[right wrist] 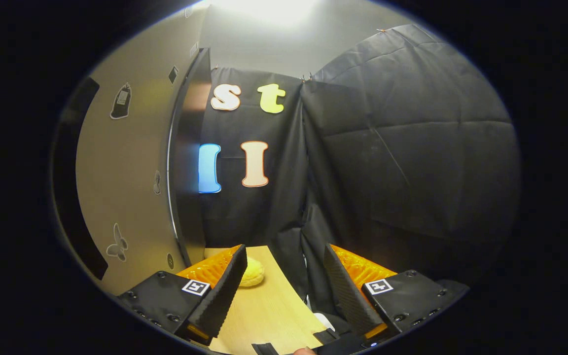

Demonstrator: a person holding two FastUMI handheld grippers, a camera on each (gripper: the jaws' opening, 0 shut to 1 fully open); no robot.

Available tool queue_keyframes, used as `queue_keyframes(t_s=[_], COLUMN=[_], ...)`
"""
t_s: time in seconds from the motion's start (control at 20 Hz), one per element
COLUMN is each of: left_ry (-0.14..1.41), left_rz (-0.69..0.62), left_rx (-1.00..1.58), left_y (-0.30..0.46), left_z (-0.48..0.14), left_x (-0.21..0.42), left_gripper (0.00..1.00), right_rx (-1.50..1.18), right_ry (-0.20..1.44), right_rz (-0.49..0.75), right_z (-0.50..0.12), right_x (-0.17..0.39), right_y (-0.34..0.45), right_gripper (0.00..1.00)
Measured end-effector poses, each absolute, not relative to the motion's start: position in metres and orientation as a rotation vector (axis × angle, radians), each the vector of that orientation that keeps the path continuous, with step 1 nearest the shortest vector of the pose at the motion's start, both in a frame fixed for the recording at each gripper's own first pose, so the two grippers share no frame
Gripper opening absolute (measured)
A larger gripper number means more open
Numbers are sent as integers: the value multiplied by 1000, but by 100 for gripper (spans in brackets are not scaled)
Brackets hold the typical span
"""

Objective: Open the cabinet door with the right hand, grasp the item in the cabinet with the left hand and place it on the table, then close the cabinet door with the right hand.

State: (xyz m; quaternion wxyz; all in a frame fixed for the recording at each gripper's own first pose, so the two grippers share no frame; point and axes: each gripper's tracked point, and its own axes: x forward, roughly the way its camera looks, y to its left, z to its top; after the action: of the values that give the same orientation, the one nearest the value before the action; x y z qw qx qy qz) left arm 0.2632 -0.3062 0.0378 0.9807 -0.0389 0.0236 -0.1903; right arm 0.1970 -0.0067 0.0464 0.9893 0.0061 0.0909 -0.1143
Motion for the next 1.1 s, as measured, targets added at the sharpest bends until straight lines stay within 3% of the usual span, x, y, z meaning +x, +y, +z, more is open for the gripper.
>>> queue_keyframes(t_s=[0.05,0.15,0.45,0.5,0.55,0.8,1.05,1.1], left_ry=[41,24,24,28,31,42,77,83], left_rz=[-375,-356,-289,-282,-279,-261,-235,-230], left_rx=[-81,-80,-68,-67,-66,-70,-94,-103], left_y=[-298,-281,-233,-227,-220,-192,-164,-156], left_z=[39,43,27,22,17,-16,-57,-68], left_x=[256,243,201,194,186,150,118,109], left_gripper=[53,47,49,50,50,53,47,53], right_rx=[16,18,29,33,35,56,68,71], right_ry=[181,178,183,183,186,191,186,184], right_rz=[-217,-193,-123,-115,-111,-94,-92,-93], right_z=[47,47,42,40,39,30,25,24], right_x=[196,196,191,189,189,183,174,173], right_y=[-5,-1,8,9,9,14,18,18], right_gripper=[94,98,98,94,98,98,98,98])
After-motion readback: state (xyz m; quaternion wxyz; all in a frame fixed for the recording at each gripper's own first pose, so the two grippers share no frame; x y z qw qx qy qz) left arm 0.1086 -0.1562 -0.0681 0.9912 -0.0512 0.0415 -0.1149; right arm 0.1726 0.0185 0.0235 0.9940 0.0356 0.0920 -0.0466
